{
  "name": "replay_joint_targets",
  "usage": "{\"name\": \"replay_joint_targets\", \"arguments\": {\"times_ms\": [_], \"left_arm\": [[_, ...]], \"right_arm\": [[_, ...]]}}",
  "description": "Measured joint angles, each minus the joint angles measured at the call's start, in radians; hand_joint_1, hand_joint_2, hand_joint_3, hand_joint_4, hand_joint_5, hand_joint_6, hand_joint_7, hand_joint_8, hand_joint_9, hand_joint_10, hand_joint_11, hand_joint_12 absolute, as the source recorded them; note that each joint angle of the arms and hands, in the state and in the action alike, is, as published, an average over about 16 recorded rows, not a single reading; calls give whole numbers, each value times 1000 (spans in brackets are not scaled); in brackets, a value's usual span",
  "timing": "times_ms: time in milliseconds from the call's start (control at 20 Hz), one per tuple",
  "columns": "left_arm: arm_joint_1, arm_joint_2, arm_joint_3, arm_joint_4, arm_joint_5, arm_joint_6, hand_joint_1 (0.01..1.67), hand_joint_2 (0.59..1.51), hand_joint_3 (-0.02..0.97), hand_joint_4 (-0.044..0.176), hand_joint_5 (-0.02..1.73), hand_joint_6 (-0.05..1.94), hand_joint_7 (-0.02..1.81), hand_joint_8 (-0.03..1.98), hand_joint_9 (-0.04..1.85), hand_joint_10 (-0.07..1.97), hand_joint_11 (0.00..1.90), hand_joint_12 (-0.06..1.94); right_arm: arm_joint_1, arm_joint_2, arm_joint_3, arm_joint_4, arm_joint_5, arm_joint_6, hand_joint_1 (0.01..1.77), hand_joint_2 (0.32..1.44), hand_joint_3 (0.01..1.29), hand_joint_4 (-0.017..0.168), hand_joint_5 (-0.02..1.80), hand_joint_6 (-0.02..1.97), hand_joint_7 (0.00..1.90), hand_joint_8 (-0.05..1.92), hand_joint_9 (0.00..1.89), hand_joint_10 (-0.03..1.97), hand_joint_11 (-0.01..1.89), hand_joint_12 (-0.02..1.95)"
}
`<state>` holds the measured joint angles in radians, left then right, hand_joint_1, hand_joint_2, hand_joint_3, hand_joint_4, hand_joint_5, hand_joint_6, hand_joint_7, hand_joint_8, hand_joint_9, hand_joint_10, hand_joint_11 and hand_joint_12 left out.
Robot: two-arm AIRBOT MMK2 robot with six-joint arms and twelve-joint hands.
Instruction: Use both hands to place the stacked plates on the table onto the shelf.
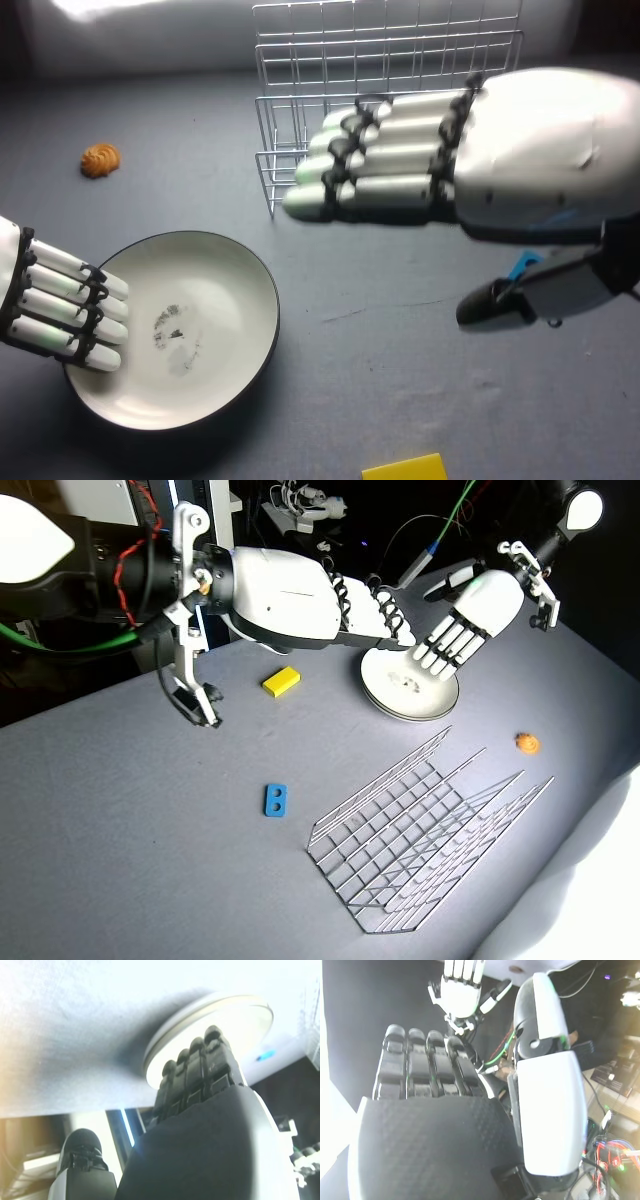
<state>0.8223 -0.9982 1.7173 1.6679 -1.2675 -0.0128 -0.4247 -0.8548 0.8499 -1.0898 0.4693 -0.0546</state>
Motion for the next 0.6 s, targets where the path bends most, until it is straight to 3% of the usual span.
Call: {"name": "replay_joint_targets", "arguments": {"times_ms": [600], "left_arm": [[41,-14,-11,-18,32,14,15,1065,22,-1,8,-1,2,-5,5,3,16,-7]], "right_arm": [[-21,-81,8,3,-51,-124,1076,1023,15,4,19,14,20,10,14,8,28,20]]}}
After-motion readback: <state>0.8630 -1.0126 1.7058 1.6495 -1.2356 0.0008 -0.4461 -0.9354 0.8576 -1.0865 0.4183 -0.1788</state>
